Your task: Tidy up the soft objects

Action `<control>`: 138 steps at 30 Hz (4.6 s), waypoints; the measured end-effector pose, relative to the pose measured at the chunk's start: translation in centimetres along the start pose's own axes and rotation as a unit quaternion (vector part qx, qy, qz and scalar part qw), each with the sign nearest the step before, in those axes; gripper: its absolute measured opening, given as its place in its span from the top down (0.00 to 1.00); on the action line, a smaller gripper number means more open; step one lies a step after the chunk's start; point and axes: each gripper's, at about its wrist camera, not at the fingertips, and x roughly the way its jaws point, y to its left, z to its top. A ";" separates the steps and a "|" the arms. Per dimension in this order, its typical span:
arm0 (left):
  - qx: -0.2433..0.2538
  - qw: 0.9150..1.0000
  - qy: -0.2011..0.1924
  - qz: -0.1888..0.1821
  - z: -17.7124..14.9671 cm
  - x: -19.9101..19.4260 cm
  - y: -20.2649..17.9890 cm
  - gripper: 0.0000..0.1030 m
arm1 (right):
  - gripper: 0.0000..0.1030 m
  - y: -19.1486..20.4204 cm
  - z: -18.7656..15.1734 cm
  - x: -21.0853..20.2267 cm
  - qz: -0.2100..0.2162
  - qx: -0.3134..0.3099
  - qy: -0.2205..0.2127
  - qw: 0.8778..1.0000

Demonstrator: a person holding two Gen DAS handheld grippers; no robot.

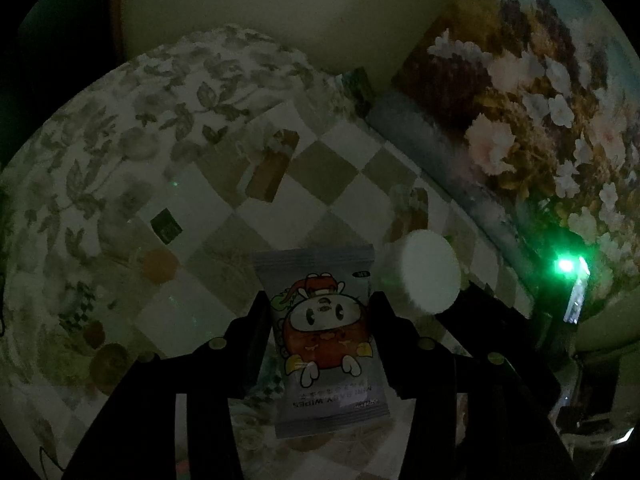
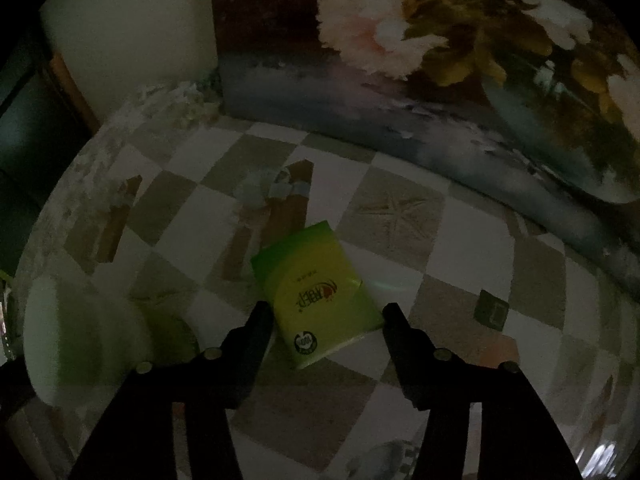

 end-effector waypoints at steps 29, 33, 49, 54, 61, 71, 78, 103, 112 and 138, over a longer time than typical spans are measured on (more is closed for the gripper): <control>0.132 0.989 -0.027 -0.055 -9.2 -10.7 -7.7 0.51 | 0.42 -10.6 -17.4 -27.0 -0.074 0.193 -0.106 0.973; 0.168 0.984 -0.026 -0.060 -11.4 -11.3 -9.7 0.51 | 0.42 -11.8 -20.1 -28.8 -0.095 0.216 -0.113 0.965; 0.284 0.956 0.027 -0.076 -19.6 -9.9 -16.3 0.51 | 0.42 -15.9 -28.2 -30.4 -0.145 0.291 -0.095 0.941; 0.315 0.945 0.048 -0.071 -22.0 -8.6 -17.8 0.51 | 0.42 -16.7 -28.8 -29.9 -0.149 0.294 -0.084 0.940; 0.355 0.928 0.102 -0.045 -25.8 -5.0 -19.1 0.50 | 0.42 -18.3 -30.1 -25.4 -0.149 0.305 0.003 0.941; 0.380 0.912 0.154 -0.014 -29.0 -1.4 -19.5 0.50 | 0.42 -19.1 -31.3 -23.4 -0.136 0.318 0.047 0.937; 0.375 0.913 0.157 -0.023 -29.0 -1.6 -19.5 0.49 | 0.42 -19.1 -31.2 -23.1 -0.139 0.318 0.054 0.936; 0.323 0.942 0.073 0.048 -23.5 -3.4 -16.0 0.15 | 0.04 -17.1 -29.4 -25.1 -0.165 0.280 0.017 0.945; 0.308 0.947 0.054 0.074 -22.7 -3.6 -13.2 0.04 | 0.00 -16.1 -29.1 -24.3 -0.163 0.260 0.020 0.952; 0.291 0.953 0.012 0.080 -24.3 -9.5 -6.9 0.03 | 0.00 -10.2 -31.8 -26.8 -0.173 0.218 -0.003 0.960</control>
